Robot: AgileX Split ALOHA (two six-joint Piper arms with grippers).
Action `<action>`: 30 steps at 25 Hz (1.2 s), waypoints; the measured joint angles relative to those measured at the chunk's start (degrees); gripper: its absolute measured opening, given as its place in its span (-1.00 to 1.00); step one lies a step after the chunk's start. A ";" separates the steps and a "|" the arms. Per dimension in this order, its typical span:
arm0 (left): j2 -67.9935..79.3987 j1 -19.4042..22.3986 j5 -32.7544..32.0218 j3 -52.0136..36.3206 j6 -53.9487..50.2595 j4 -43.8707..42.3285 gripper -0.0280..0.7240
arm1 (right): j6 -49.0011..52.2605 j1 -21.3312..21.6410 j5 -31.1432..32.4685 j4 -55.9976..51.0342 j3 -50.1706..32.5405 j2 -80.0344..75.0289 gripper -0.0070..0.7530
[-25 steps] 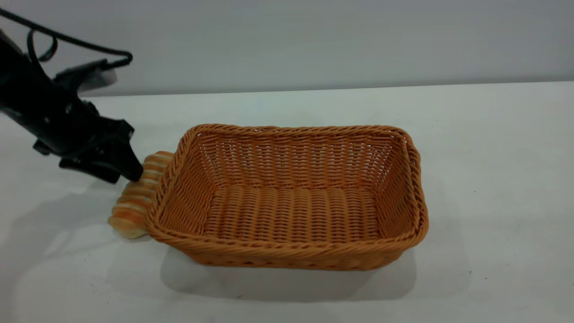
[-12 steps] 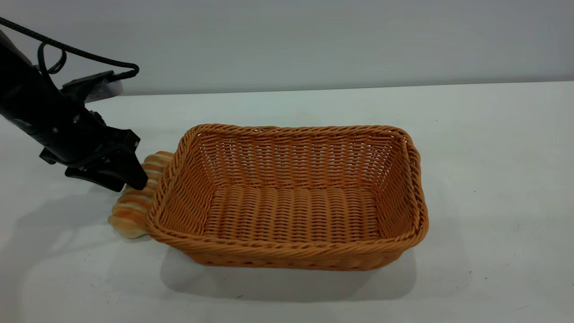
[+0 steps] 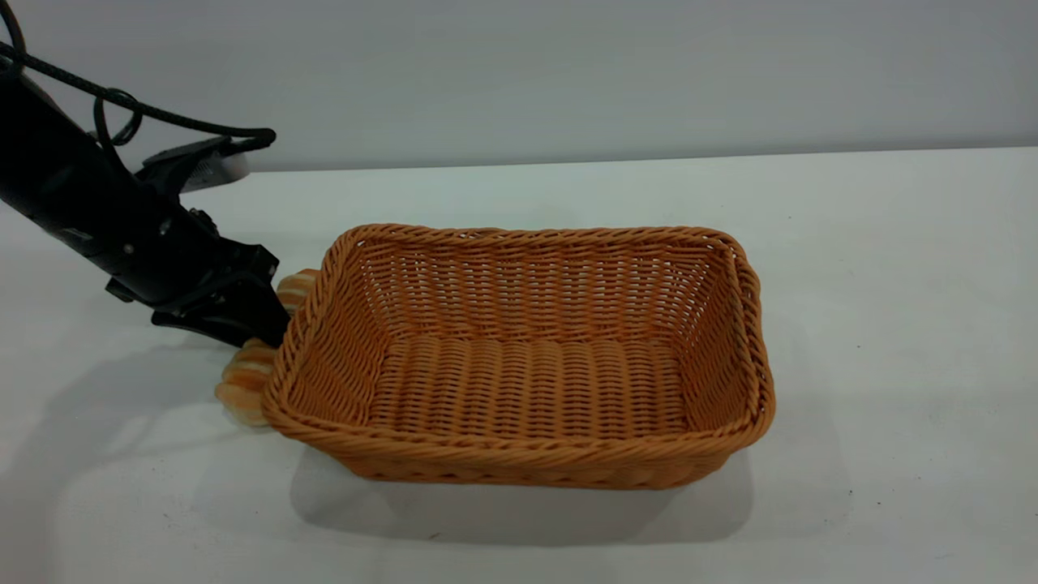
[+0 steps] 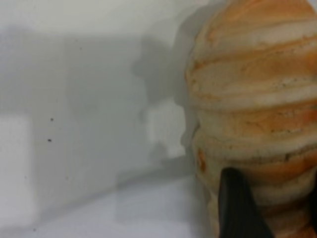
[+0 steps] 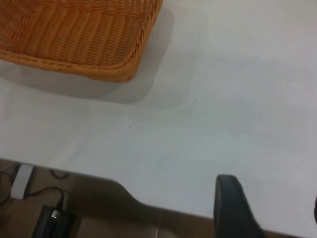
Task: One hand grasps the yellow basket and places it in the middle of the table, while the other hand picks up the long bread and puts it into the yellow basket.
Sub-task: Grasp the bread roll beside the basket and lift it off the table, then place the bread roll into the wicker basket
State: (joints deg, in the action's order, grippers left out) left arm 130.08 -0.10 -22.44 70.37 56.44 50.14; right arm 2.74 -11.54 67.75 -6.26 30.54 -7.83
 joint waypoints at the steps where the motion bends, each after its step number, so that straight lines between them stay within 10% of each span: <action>1: 0.26 0.00 0.02 0.05 0.02 0.17 0.15 | 0.00 0.00 0.00 -0.06 0.00 0.00 0.02; 11: 0.51 0.00 -0.03 0.27 0.47 0.07 -0.80 | 0.00 0.00 0.00 -0.12 0.00 0.00 0.02; 30: -16.48 0.67 -3.12 -0.15 -9.98 -13.33 -0.80 | -0.57 0.00 1.91 -0.07 -0.13 2.70 0.01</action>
State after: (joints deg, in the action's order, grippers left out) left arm 113.60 0.56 -25.56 70.22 46.46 36.81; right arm 2.17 -11.54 69.66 -6.33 30.41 -5.13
